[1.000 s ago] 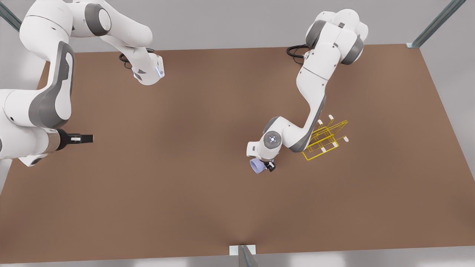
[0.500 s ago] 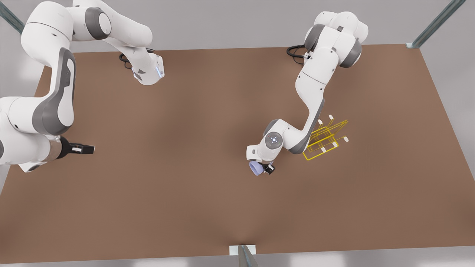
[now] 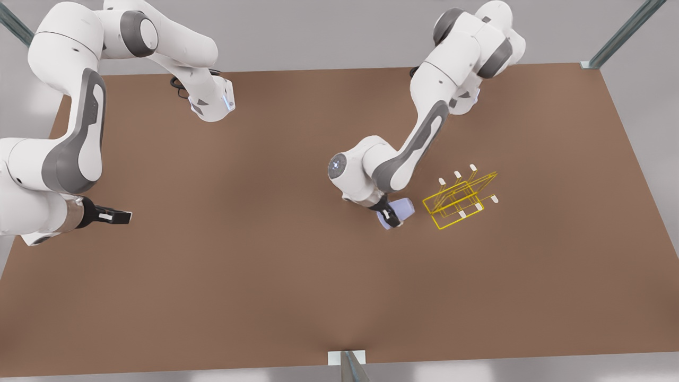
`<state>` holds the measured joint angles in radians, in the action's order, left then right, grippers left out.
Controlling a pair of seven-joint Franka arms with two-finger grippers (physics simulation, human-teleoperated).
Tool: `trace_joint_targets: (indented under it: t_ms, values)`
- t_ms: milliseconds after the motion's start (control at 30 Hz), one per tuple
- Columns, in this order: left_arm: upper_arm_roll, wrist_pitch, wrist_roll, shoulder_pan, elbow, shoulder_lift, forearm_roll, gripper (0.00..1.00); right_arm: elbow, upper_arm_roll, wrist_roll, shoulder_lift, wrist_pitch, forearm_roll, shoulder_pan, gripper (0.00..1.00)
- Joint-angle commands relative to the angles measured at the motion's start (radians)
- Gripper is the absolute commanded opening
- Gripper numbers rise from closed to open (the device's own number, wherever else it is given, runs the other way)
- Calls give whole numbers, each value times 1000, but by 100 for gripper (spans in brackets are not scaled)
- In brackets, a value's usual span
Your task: Place the cup on the cup holder
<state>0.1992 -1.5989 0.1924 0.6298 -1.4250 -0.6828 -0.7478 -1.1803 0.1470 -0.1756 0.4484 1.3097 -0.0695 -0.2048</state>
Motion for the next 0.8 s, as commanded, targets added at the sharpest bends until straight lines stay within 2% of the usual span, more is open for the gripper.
trace_joint_targets:
  t_ms: [0, 100, 233, 367, 767]
  values:
    - [5, 711, 7, 44, 9, 12, -260, 82, 1, 0, -38, -1, 2, 0, 4, 100]
    - [5, 855, 9, 73, -58, 48, -321, 82, -1, 0, -41, -1, 2, 2, 4, 100]
    - [5, 847, -21, 73, -219, 48, -354, 82, -2, 0, -41, -1, 0, 4, 5, 100]
    - [6, 847, -34, 73, -301, 45, -349, 82, -6, 2, -45, 3, 0, 2, 16, 100]
    - [0, 683, -119, 53, -305, -75, -303, 82, -6, 2, -45, 10, 0, -3, 22, 100]
